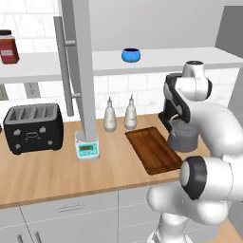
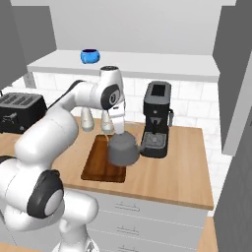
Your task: Pick the kettle from the counter and place it on the tray. Then pick the mug from the cabinet and place it on the tray. Then close the cabinet doors.
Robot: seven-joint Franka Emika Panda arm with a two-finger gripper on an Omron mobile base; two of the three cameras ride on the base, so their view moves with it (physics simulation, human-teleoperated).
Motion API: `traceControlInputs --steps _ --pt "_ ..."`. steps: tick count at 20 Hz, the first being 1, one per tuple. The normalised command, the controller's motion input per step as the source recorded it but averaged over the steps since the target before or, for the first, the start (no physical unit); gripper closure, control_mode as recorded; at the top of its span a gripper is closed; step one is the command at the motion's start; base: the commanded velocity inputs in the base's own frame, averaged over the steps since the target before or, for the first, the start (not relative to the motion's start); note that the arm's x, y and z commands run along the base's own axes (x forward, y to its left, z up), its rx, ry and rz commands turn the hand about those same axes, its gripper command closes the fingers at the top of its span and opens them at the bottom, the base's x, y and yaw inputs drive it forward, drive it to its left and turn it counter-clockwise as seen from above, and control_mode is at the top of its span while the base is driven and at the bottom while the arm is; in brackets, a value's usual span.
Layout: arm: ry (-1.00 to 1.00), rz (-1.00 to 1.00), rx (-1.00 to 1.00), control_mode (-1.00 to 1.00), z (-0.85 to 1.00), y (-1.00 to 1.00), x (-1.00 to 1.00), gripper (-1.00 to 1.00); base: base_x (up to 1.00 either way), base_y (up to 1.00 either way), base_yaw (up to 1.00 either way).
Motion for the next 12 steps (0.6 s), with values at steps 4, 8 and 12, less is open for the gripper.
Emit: traceControlInputs --steps 4,8,12 --pt "0.05 0.05 -0.02 -1.00 0.00 0.84 0.00 1.00 0.00 0.00 0.00" --pt "0.04 0.04 -0.01 -1.00 0.00 0.61 0.15 1.00 0.00 0.00 0.00" --pt "0.00 0.01 0.00 -1.00 0.00 0.23 0.45 1.00 0.00 0.00 0.00"
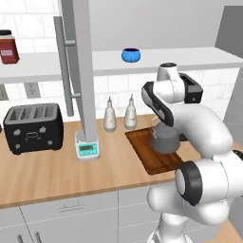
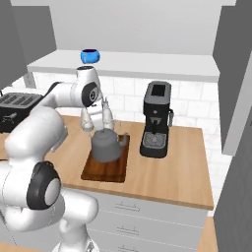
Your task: Pick the kettle from the counter and place it on the tray. Then pick the mug from the cabinet and place it on the tray. Then close the cabinet doors.
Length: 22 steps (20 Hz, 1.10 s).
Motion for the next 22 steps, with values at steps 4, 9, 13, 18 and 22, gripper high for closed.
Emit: traceControlInputs --steps 4,9,13,18,22 --pt "0.00 0.02 0.00 -1.00 0.00 0.15 0.53 1.00 0.00 0.00 0.00" --pt "0.00 0.03 0.00 -1.00 -0.01 0.07 0.45 1.00 0.00 0.00 0.00" --pt "0.00 0.03 0.00 -1.00 -0.02 0.03 0.40 1.00 0.00 0.00 0.00" --pt "0.00 0.04 0.00 -1.00 -0.18 0.06 0.28 1.00 0.00 0.00 0.00" --pt "0.00 0.05 0.00 -1.00 -0.27 0.15 0.18 1.00 0.00 0.00 0.00"
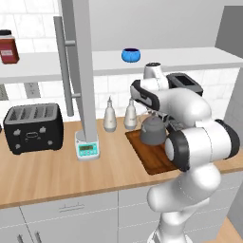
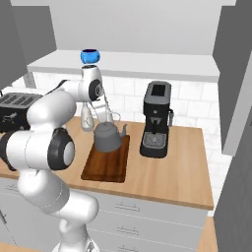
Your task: Pick the kettle from the counter and place it on the tray. Then pick the mug from the cabinet and place it on the tray. Then close the cabinet doors.
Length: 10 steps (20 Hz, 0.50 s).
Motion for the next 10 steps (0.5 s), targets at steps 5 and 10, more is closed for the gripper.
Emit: traceControlInputs --steps 5,10 --pt "0.00 0.02 0.00 -1.00 -0.13 0.07 0.19 1.00 0.00 0.00 0.00" --pt "0.00 0.00 0.00 -1.00 -0.07 0.00 0.17 1.00 0.00 0.00 0.00"
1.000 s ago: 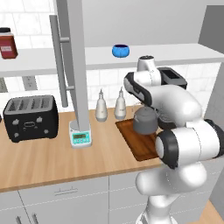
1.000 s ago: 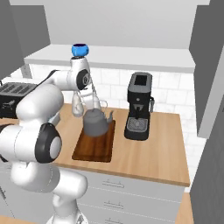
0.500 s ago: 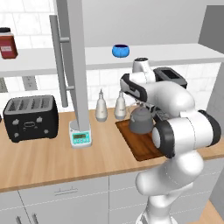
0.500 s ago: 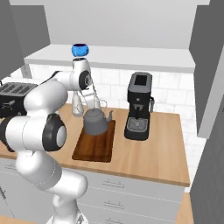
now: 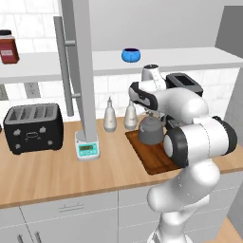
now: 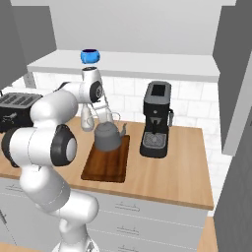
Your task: Pick the kettle from the counter and place it on the tray. Then pick the mug from the cabinet and place it on the tray. Then close the cabinet doors.
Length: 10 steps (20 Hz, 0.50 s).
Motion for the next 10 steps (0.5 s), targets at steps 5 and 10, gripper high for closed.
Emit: traceControlInputs --steps 5,10 --pt "0.00 0.00 0.00 -1.00 -0.06 0.00 0.16 1.00 0.00 0.00 0.00" --pt "0.00 0.00 0.01 -1.00 0.00 0.00 0.20 1.00 0.00 0.00 0.00"
